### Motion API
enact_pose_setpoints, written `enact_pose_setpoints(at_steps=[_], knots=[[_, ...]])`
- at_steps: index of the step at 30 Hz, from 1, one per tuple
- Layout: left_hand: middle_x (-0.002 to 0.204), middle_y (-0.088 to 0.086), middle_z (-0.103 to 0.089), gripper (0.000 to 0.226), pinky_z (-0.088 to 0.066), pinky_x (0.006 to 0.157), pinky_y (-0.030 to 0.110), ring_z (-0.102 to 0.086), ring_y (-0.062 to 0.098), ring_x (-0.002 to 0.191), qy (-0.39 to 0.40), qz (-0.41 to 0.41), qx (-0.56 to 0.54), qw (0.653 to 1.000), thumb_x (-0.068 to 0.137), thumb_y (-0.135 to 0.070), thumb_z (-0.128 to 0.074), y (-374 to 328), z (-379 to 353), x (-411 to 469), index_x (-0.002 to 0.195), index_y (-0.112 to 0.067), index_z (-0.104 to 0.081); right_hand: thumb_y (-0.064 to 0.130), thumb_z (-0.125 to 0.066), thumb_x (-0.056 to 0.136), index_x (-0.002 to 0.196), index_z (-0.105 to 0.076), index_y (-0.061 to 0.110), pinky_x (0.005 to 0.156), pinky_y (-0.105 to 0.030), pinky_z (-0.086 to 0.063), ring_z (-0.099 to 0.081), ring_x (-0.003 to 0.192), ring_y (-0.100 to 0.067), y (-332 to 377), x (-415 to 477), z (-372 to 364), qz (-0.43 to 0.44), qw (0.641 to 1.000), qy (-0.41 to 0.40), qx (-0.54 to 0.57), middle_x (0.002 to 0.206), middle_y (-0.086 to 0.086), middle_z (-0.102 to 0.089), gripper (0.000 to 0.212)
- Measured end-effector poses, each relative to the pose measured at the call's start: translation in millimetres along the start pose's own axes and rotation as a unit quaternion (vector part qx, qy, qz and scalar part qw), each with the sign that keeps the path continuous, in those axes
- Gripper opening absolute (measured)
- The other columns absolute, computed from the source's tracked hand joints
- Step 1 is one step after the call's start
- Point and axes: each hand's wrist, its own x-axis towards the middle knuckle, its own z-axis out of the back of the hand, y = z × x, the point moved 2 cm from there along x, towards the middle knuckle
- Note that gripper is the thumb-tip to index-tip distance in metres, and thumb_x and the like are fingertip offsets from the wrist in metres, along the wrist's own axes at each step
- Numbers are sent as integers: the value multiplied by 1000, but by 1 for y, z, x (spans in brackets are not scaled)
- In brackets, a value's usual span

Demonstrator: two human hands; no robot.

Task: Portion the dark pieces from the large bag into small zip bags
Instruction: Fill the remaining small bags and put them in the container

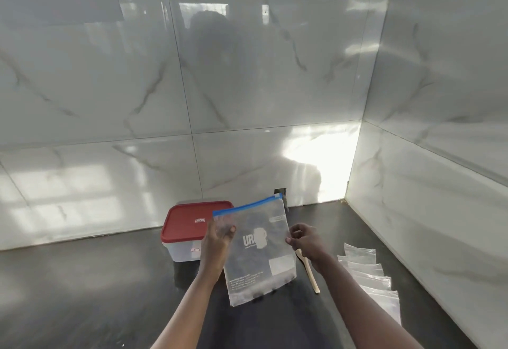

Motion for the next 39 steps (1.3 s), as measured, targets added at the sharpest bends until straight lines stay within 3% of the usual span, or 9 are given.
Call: enact_pose_setpoints(at_steps=[4,8,12,20,24,28,31,34,39], knots=[[95,-1,-70,9,-48,84,35,-64,18,93,-10,-15,5,1000,90,-11,-59,-5,-3,10,97,-15,-60,-8,-60,84,73,-60,14,43,-9,-34,-43,52,-7,5,9,3,10,1000,-10,-8,62,2,-54,25],[84,-3,-69,24,-50,75,18,-65,16,83,5,-47,-36,998,88,4,-55,-35,-23,37,86,-18,-63,-6,-62,82,65,-61,19,54,-16,-39,-46,54,-9,17,26,25,46,993,-104,17,62,3,-57,30],[76,-9,-68,29,-50,81,25,-64,4,73,33,-111,11,993,88,2,-55,-60,-50,77,80,-25,-60,-6,-58,85,73,-60,13,55,-16,-42,-49,57,-11,27,51,44,57,987,-149,33,68,-1,-59,22],[98,1,-68,9,-36,72,16,-59,12,91,33,-86,90,992,92,-11,-55,-57,-96,129,96,-8,-62,-7,-50,84,68,-55,17,74,-34,-50,-58,73,-20,14,108,52,19,980,-190,-58,72,-1,-62,29],[109,8,-65,26,-36,79,19,-57,19,101,1,-46,96,994,94,-18,-54,-45,-101,141,118,-6,-55,-6,-47,84,85,-58,11,70,-28,-42,-61,85,-27,1,118,44,23,974,-200,-100,81,-4,-63,21],[103,10,-66,31,-36,76,15,-60,21,99,-29,-44,102,993,89,-17,-62,-35,-91,147,117,-7,-54,-2,-51,88,124,-49,6,78,-37,-46,-60,97,-34,-4,112,33,43,947,-281,-150,118,-12,-55,37],[104,10,-66,28,-39,78,17,-61,21,98,-61,-58,127,988,88,-11,-61,-30,-65,149,115,-6,-55,-3,-60,84,124,-50,4,75,-43,-49,-62,88,-37,-1,101,16,98,915,-323,-219,124,-15,-47,42],[110,11,-65,26,-44,88,29,-60,26,105,-112,-54,165,978,89,-7,-58,-23,-23,152,114,-7,-56,-5,-67,76,108,-60,4,66,-40,-52,-63,81,-38,4,91,-8,179,894,-302,-277,113,-17,-53,35],[131,15,-54,43,-39,97,39,-48,35,122,-179,89,332,922,89,-21,-56,-8,66,157,131,-12,-49,17,-51,95,111,-58,8,81,-39,-47,-59,101,-31,24,79,-51,128,957,-138,-221,118,-9,-53,19]])
